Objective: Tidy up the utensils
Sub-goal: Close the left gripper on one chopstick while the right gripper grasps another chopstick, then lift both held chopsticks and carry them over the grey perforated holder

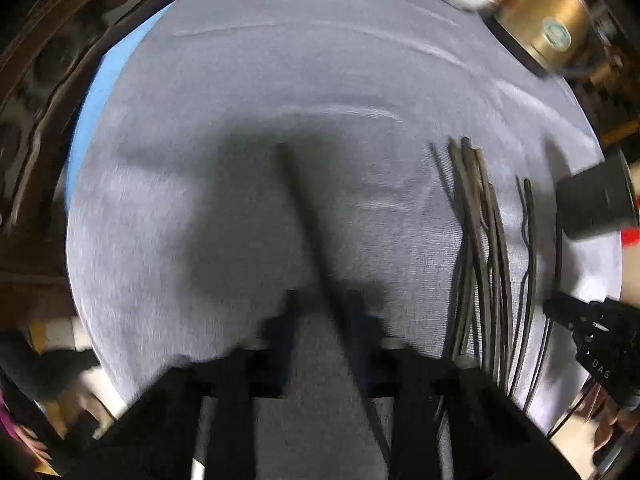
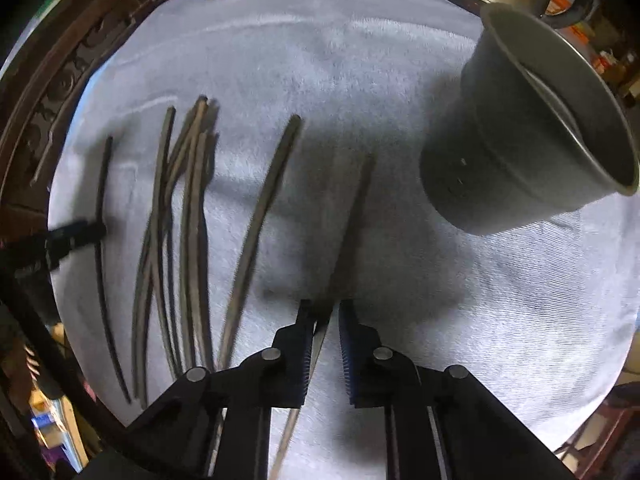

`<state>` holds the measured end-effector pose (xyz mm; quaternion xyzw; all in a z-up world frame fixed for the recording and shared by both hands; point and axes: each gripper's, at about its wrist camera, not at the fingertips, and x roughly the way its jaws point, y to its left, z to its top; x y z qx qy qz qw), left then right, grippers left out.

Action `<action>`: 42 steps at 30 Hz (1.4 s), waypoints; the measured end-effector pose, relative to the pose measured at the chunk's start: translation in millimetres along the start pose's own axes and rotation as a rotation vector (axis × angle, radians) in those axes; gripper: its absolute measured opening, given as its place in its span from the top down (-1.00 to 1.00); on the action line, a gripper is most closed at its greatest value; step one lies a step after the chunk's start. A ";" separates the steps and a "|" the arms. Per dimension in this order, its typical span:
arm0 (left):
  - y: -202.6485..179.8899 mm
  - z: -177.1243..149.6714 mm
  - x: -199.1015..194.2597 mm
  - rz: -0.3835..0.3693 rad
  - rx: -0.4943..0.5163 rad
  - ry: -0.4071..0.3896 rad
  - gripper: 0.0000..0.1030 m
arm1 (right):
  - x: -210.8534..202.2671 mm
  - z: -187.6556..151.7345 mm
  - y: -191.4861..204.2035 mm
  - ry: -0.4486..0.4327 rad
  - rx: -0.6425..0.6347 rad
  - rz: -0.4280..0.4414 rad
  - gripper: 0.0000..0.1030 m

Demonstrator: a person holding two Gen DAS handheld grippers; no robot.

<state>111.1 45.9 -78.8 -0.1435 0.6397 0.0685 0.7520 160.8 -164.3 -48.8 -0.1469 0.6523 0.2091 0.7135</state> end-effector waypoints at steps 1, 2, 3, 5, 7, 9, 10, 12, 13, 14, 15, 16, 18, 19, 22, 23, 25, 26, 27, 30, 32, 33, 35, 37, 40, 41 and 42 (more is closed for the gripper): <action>-6.2 3.6 0.9 -0.004 0.037 0.016 0.76 | -2.4 -2.5 -0.9 0.006 -0.007 -0.001 0.71; -10.6 5.5 1.3 -0.002 0.066 0.023 0.77 | -1.0 -5.7 -1.1 0.006 -0.011 0.004 0.72; -20.3 7.9 2.2 0.008 0.127 0.036 0.76 | 0.5 -6.8 0.0 0.011 -0.018 0.004 0.72; -35.4 10.4 3.2 0.012 0.215 0.060 0.77 | -3.4 -10.7 -2.8 0.025 -0.033 0.010 0.73; -48.0 13.3 4.9 0.027 0.286 0.078 0.76 | -3.7 -12.9 -3.0 0.039 -0.050 0.019 0.73; -52.2 7.8 2.7 0.061 0.341 0.109 0.73 | -0.5 -9.2 -4.4 0.050 -0.062 0.020 0.73; -54.3 9.8 2.4 0.062 0.343 0.116 0.73 | 1.1 -5.9 -3.4 0.055 -0.069 0.017 0.73; -57.4 13.9 3.2 0.067 0.341 0.138 0.73 | 3.4 0.0 -2.0 0.062 -0.072 0.021 0.73; -59.8 15.0 4.1 0.071 0.340 0.138 0.73 | 4.1 7.4 -5.4 0.066 -0.072 0.021 0.73; -60.5 16.3 1.2 0.077 0.340 0.136 0.74 | 5.4 8.7 -9.4 0.068 -0.064 0.031 0.74; -61.6 25.9 -0.1 0.082 0.340 0.136 0.75 | 3.6 10.6 -12.4 0.068 -0.059 0.037 0.74; -62.7 30.5 3.0 0.084 0.340 0.131 0.76 | 3.7 12.1 -13.4 0.066 -0.052 0.043 0.74; -61.8 28.2 -0.6 0.057 0.319 0.119 0.86 | -0.9 5.7 -23.8 0.050 -0.026 0.068 0.76; -58.4 24.4 1.4 0.040 0.302 0.114 0.88 | 0.5 3.9 -27.0 0.040 -0.010 0.085 0.80; -49.6 21.8 -6.2 -0.008 0.247 0.083 0.89 | 0.2 -4.8 -40.4 0.004 0.061 0.167 0.87; -46.9 20.1 -13.4 -0.028 0.230 0.057 0.89 | -2.1 -8.9 -42.3 -0.015 0.074 0.185 0.88; -41.1 18.9 -27.6 -0.063 0.201 0.011 0.89 | -6.0 -17.6 -43.5 -0.050 0.086 0.211 0.88; -39.5 17.6 -36.0 -0.072 0.187 -0.015 0.89 | -11.0 -22.4 -43.2 -0.075 0.089 0.224 0.88; -38.3 14.9 -45.7 -0.086 0.172 -0.046 0.89 | -16.5 -26.6 -42.7 -0.100 0.087 0.229 0.88; -31.7 11.4 -72.0 -0.131 0.126 -0.140 0.89 | -38.0 -35.5 -43.0 -0.185 0.094 0.232 0.88; -29.0 5.7 -92.1 -0.143 0.105 -0.225 0.89 | -56.9 -41.0 -44.3 -0.260 0.102 0.234 0.88; -26.5 4.5 -102.4 -0.138 0.097 -0.279 0.89 | -68.0 -44.8 -45.4 -0.302 0.110 0.233 0.88; -18.4 1.3 -119.2 -0.147 0.068 -0.399 0.89 | -93.5 -53.5 -48.2 -0.415 0.134 0.219 0.88; -16.0 -2.5 -133.1 -0.140 0.052 -0.508 0.89 | -114.0 -60.8 -46.8 -0.511 0.160 0.200 0.88; -10.2 -6.1 -131.8 -0.088 0.027 -0.680 0.89 | -140.5 -86.0 -51.5 -0.729 0.227 0.113 0.88; -9.4 -8.2 -133.7 -0.075 0.022 -0.705 0.89 | -144.6 -90.3 -52.8 -0.783 0.239 0.076 0.88; -10.4 -11.8 -130.7 -0.065 0.004 -0.744 0.89 | -147.8 -94.4 -54.4 -0.824 0.248 0.048 0.88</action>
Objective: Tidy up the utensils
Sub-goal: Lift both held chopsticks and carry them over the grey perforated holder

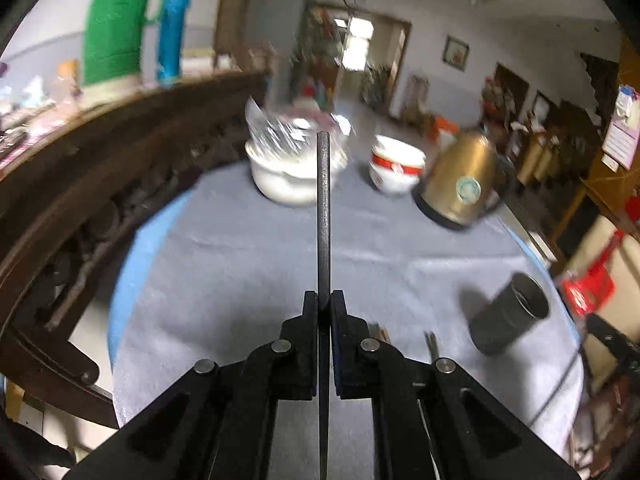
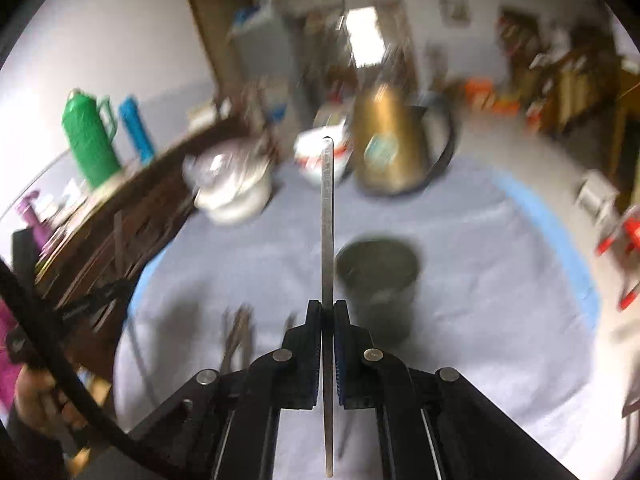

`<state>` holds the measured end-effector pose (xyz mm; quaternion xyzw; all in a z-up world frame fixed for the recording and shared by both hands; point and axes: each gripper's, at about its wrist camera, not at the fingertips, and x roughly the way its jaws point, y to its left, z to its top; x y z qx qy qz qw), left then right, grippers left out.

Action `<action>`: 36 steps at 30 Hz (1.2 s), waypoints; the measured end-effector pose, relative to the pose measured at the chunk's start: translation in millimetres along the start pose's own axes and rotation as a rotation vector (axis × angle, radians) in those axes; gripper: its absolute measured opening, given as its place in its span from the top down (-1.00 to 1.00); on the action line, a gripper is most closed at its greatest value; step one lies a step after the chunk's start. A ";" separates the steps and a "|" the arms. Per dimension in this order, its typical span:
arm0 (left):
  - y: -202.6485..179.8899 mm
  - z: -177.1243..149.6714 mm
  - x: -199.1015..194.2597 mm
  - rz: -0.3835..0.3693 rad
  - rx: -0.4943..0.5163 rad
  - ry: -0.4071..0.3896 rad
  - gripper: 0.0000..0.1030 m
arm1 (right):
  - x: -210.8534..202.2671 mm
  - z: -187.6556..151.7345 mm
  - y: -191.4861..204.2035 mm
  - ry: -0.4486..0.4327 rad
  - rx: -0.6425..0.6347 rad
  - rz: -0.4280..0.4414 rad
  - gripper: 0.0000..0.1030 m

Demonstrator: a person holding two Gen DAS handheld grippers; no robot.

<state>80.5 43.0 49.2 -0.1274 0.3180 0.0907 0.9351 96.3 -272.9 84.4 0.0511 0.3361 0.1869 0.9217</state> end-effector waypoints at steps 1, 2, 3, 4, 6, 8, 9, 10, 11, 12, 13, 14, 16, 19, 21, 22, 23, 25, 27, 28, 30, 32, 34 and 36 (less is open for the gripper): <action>1.1 -2.6 -1.7 -0.001 -0.008 -0.038 0.89 | -5.7 2.4 -2.0 -0.034 0.005 -0.022 0.88; 1.4 -7.4 -4.5 0.004 -0.014 -0.099 0.89 | -7.2 -2.3 -3.0 -0.065 0.008 -0.043 0.88; -0.1 -11.5 -3.5 0.020 -0.010 -0.128 0.89 | -9.4 -6.7 -2.5 -0.094 0.000 -0.068 0.88; -1.1 -16.5 -4.4 0.041 -0.002 -0.155 0.89 | -10.8 -10.8 -0.7 -0.126 -0.024 -0.103 0.88; -2.2 -25.3 -3.7 0.073 0.012 -0.205 0.89 | -7.7 -20.0 3.2 -0.142 -0.042 -0.129 0.88; -1.3 -31.7 -2.1 0.086 0.020 -0.206 0.89 | -4.9 -32.3 3.0 -0.150 -0.069 -0.152 0.88; -0.7 -36.5 -1.3 0.090 0.019 -0.203 0.89 | -4.8 -35.0 2.8 -0.148 -0.073 -0.156 0.88; 0.4 -40.2 -2.1 0.093 0.021 -0.213 0.89 | -2.3 -37.3 3.6 -0.145 -0.072 -0.155 0.88; 0.1 -43.1 -4.5 0.106 0.033 -0.233 0.88 | -3.2 -41.6 5.6 -0.146 -0.079 -0.159 0.88; -0.6 -44.9 -8.5 0.110 0.041 -0.243 0.88 | -3.1 -43.5 6.7 -0.146 -0.085 -0.161 0.88; 1.0 -44.9 -12.7 0.108 0.042 -0.247 0.87 | -4.2 -44.6 5.2 -0.144 -0.085 -0.160 0.88; 2.6 -45.9 -17.5 0.102 0.043 -0.251 0.87 | -4.8 -48.0 4.1 -0.142 -0.084 -0.156 0.88; 2.7 -53.2 -28.8 0.096 0.047 -0.255 0.87 | -12.6 -52.6 3.0 -0.152 -0.086 -0.155 0.88; 6.8 -59.2 -45.3 0.078 0.037 -0.256 0.86 | -22.5 -56.8 3.2 -0.156 -0.080 -0.148 0.88; 10.1 -63.0 -55.9 0.058 0.033 -0.249 0.86 | -31.6 -60.2 -1.3 -0.158 -0.060 -0.143 0.88; 10.6 -63.5 -57.9 0.051 0.030 -0.244 0.86 | -35.4 -61.4 -3.0 -0.158 -0.051 -0.141 0.88; 10.6 -64.6 -59.5 0.046 0.028 -0.240 0.86 | -38.0 -62.4 -4.6 -0.157 -0.042 -0.139 0.88; 13.3 -67.2 -66.0 0.029 0.017 -0.229 0.86 | -45.1 -65.2 -9.0 -0.154 -0.021 -0.136 0.88; 13.9 -69.1 -68.7 0.019 0.007 -0.221 0.86 | -51.4 -68.1 -14.1 -0.153 -0.005 -0.136 0.88; 14.5 -69.1 -69.3 0.014 0.002 -0.217 0.86 | -54.1 -69.2 -17.5 -0.151 0.012 -0.129 0.88; 13.9 -67.2 -69.4 0.001 -0.006 -0.209 0.87 | -55.8 -69.4 -22.7 -0.149 0.033 -0.121 0.88; 12.5 -62.6 -70.3 -0.013 -0.013 -0.211 0.87 | -55.1 -67.9 -27.7 -0.147 0.057 -0.106 0.88; 11.2 -55.6 -72.9 -0.030 -0.027 -0.219 0.87 | -55.2 -63.7 -32.3 -0.154 0.082 -0.094 0.88; 8.3 -44.8 -77.3 -0.062 -0.050 -0.233 0.87 | -58.7 -58.6 -34.2 -0.173 0.094 -0.087 0.88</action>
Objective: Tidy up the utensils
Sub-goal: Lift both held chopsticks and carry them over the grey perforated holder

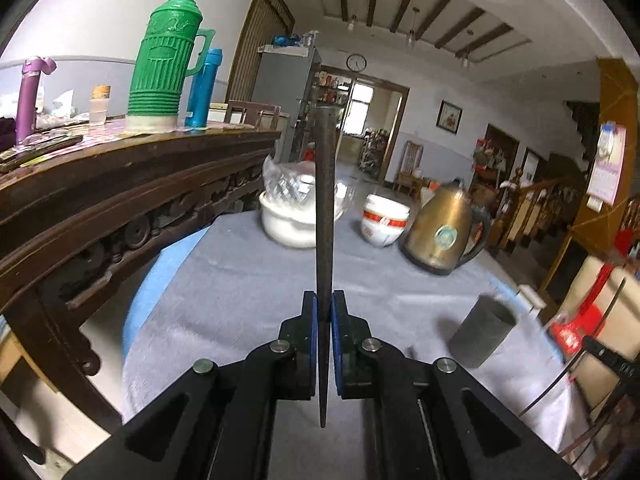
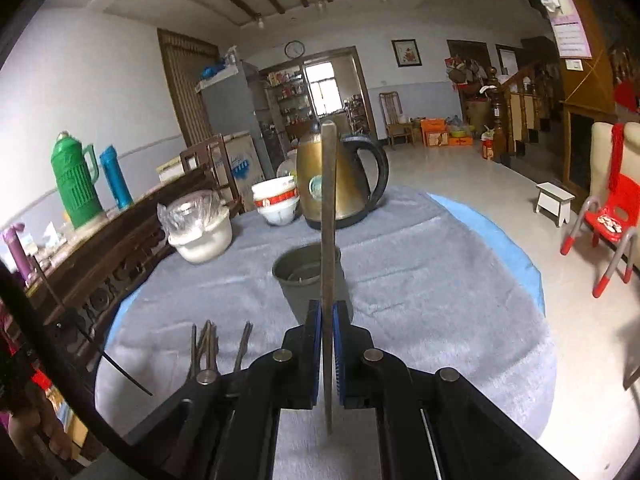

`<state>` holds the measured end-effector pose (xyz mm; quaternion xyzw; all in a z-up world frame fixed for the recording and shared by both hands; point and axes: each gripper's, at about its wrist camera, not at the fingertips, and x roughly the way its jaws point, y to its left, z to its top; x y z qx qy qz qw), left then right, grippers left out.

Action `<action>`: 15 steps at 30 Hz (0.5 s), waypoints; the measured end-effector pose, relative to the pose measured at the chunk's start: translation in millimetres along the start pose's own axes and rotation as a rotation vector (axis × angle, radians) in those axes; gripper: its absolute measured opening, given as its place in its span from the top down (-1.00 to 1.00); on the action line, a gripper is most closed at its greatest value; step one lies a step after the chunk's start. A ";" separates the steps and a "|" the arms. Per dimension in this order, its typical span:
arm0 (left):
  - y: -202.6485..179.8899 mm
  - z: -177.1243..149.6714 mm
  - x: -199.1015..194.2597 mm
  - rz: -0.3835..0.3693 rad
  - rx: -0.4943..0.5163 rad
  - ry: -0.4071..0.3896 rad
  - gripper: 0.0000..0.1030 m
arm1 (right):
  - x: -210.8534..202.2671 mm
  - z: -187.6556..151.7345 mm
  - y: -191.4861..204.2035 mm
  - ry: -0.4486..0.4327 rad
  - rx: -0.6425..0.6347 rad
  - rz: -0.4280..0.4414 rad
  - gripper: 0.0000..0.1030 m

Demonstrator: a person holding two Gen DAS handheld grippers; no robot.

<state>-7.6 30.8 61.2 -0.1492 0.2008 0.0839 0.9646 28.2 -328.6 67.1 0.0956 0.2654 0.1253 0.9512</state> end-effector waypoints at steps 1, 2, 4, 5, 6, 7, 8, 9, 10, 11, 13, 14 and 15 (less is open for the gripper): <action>-2.2 5.4 -0.8 -0.016 -0.012 -0.007 0.87 | -2.7 5.1 -1.1 -0.015 0.009 0.006 0.88; -5.8 12.4 -1.0 -0.037 -0.026 -0.014 0.87 | -5.3 9.6 -1.6 -0.029 0.014 0.009 0.88; -16.2 26.7 -1.0 -0.087 -0.043 -0.030 0.87 | -12.8 20.2 -2.9 -0.063 0.021 0.015 0.88; -22.8 33.6 -0.7 -0.117 -0.052 -0.035 0.87 | -17.0 26.8 -3.5 -0.082 0.026 0.020 0.88; -31.1 41.4 0.5 -0.154 -0.063 -0.040 0.87 | -22.0 34.4 -4.2 -0.106 0.031 0.026 0.88; -37.9 46.9 2.2 -0.185 -0.071 -0.041 0.87 | -27.7 43.8 -4.6 -0.137 0.036 0.032 0.88; -46.5 52.8 4.9 -0.221 -0.079 -0.039 0.87 | -31.3 49.8 -4.8 -0.156 0.036 0.036 0.88; -58.6 60.1 10.2 -0.267 -0.089 -0.035 0.87 | -35.2 58.7 -4.4 -0.184 0.036 0.041 0.88; -68.7 65.6 15.5 -0.299 -0.091 -0.030 0.87 | -38.3 68.7 -3.6 -0.216 0.035 0.047 0.88; -76.7 69.5 19.7 -0.317 -0.094 -0.031 0.87 | -39.3 77.1 -2.1 -0.237 0.032 0.050 0.88; -96.1 77.8 31.2 -0.361 -0.094 -0.030 0.87 | -36.6 91.9 1.3 -0.267 0.027 0.061 0.88; -103.1 81.7 36.8 -0.373 -0.091 -0.029 0.87 | -34.0 98.4 3.4 -0.279 0.023 0.066 0.88; -113.6 84.1 44.3 -0.381 -0.087 -0.027 0.87 | -30.0 104.4 6.1 -0.291 0.013 0.067 0.88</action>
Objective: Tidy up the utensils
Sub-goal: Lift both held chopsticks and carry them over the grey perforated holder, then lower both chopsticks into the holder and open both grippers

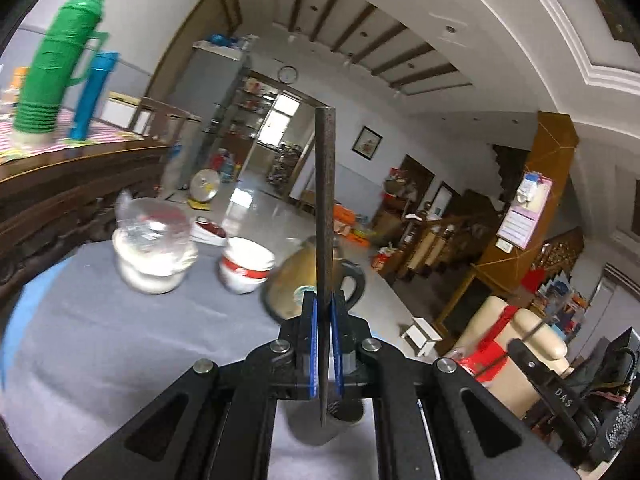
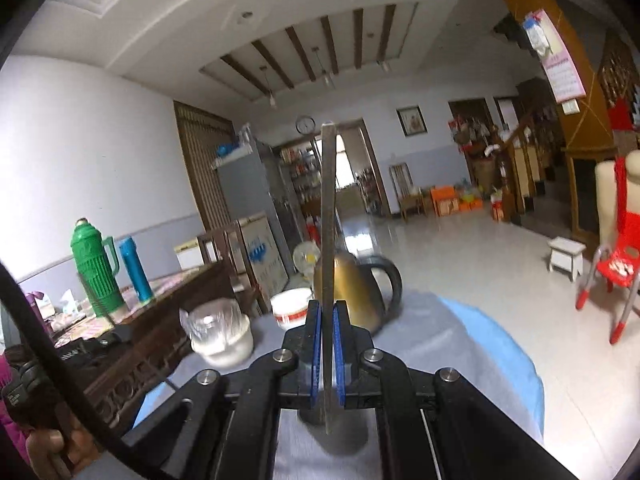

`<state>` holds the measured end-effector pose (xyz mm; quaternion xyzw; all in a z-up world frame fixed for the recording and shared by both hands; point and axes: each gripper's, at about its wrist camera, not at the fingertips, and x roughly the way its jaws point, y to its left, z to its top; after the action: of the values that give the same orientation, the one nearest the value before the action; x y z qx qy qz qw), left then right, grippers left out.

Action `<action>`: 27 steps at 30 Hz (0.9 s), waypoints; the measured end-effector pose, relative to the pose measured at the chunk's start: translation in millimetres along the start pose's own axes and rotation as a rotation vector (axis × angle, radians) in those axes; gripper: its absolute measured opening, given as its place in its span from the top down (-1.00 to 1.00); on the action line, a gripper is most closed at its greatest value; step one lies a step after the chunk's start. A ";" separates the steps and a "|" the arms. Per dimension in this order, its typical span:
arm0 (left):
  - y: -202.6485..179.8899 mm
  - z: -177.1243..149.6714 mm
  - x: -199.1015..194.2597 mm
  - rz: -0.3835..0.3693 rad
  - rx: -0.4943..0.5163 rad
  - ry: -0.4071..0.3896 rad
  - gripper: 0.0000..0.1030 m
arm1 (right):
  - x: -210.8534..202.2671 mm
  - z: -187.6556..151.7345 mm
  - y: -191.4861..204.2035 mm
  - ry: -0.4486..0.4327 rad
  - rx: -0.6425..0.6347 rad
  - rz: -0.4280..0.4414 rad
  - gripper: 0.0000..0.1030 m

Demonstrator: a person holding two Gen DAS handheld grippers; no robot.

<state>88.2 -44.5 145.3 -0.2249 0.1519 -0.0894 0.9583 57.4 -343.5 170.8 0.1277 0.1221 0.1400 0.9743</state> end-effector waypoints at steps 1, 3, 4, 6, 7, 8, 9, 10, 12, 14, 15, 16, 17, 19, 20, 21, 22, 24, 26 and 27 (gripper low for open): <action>-5.6 0.5 11.0 -0.010 0.000 0.010 0.87 | 8.4 3.5 2.3 -0.006 -0.008 0.002 0.88; -10.3 -0.3 27.3 -0.018 0.003 0.030 0.87 | 24.8 5.1 3.5 0.008 -0.003 0.016 0.88; -13.8 -1.5 34.8 -0.019 0.007 0.037 0.87 | 32.0 4.5 4.2 0.016 -0.003 0.019 0.88; -19.0 -6.0 52.0 -0.022 0.017 0.062 0.87 | 49.1 0.0 5.3 0.039 -0.004 0.022 0.88; -20.3 -7.3 58.1 -0.019 0.020 0.070 0.87 | 56.3 -2.5 4.7 0.050 -0.003 0.024 0.88; -21.5 -9.7 64.8 -0.015 0.023 0.081 0.87 | 65.0 -6.3 4.7 0.064 -0.007 0.020 0.88; -23.0 -13.3 73.0 -0.015 0.029 0.100 0.87 | 71.1 -9.2 3.9 0.077 -0.009 0.019 0.88; -23.7 -17.4 81.0 -0.012 0.032 0.120 0.87 | 79.4 -12.9 3.0 0.098 -0.005 0.021 0.88; -22.1 -22.7 91.8 -0.004 0.040 0.145 0.87 | 88.7 -20.4 -1.2 0.125 -0.010 0.017 0.88; -21.4 -29.4 100.8 0.004 0.051 0.174 0.86 | 99.7 -28.2 -6.3 0.156 -0.007 0.016 0.88; -20.2 -34.1 105.7 0.010 0.055 0.190 0.86 | 104.7 -31.7 -7.9 0.170 -0.007 0.015 0.88; -18.9 -38.7 110.3 0.014 0.059 0.206 0.86 | 109.6 -35.4 -9.8 0.184 -0.009 0.012 0.88; -18.9 -41.7 113.5 0.016 0.063 0.221 0.86 | 112.5 -38.8 -13.2 0.197 -0.008 0.011 0.88; -16.8 -47.7 119.1 0.024 0.072 0.243 0.86 | 123.8 -48.0 -16.7 0.239 -0.008 0.014 0.88; -15.7 -51.7 122.0 0.029 0.078 0.257 0.86 | 127.4 -52.3 -18.1 0.253 -0.009 0.013 0.88; -14.9 -53.5 124.5 0.030 0.081 0.270 0.86 | 129.7 -56.0 -19.3 0.264 -0.010 0.012 0.88; -14.4 -57.0 127.6 0.031 0.083 0.288 0.86 | 131.6 -59.4 -19.4 0.277 -0.011 0.012 0.88; -14.9 -61.0 132.1 0.035 0.090 0.308 0.86 | 136.3 -65.6 -21.0 0.301 -0.004 0.012 0.88; -15.7 -63.8 135.2 0.034 0.098 0.329 0.86 | 141.0 -70.0 -22.4 0.324 -0.001 0.014 0.88; -15.9 -65.7 135.9 0.036 0.101 0.342 0.86 | 142.5 -72.5 -22.3 0.331 -0.002 0.013 0.88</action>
<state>192.3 -117.7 62.5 -0.1551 0.3121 -0.1168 0.9300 175.6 -305.3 67.8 0.1028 0.2801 0.1655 0.9400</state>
